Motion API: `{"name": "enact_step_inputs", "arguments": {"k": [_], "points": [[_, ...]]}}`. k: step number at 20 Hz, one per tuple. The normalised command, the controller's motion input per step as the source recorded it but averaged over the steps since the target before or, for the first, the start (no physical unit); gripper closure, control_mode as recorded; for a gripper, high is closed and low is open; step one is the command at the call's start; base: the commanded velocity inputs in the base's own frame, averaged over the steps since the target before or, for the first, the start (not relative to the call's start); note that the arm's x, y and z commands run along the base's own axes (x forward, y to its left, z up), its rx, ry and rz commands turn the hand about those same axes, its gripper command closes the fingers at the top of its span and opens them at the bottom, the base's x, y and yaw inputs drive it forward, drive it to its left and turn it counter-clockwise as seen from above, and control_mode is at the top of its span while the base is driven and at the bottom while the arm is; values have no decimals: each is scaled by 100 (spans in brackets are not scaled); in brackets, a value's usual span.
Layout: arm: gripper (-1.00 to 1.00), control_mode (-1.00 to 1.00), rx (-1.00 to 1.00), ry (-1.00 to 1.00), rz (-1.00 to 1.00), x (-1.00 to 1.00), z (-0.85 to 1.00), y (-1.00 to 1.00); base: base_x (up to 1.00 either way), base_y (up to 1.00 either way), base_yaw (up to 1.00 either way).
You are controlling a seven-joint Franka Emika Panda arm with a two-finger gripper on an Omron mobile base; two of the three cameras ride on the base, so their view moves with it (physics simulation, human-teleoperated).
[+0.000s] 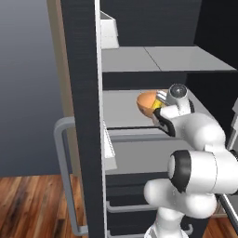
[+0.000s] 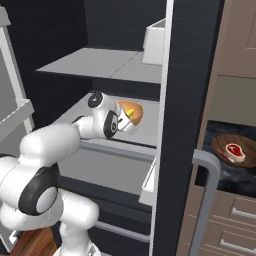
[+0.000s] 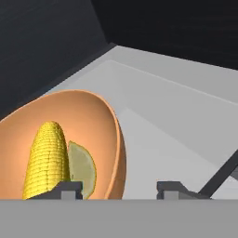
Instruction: Place the bowl with the lemon wedge and corn on the second highest shelf of the fridge. Place the bowl with the steaks on the top shelf of the fridge.
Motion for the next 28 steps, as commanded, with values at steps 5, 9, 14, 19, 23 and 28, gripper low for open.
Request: {"name": "enact_step_inputs", "arguments": {"k": [5,9,14,19,23,28], "points": [[-100,-100,-1,-1,0,-71,97,26,0,0,0],[-100,-100,-7,-3,6,-100,48,70,0,0,0],[-100,-100,-4,-1,13,-100,22,79,0,0,0],[-100,-100,0,1,15,-100,14,77,0,0,0],[-100,-100,0,14,15,-100,37,43,0,0,0],[-100,-100,1,40,17,-100,52,1,0,0,0]]}}
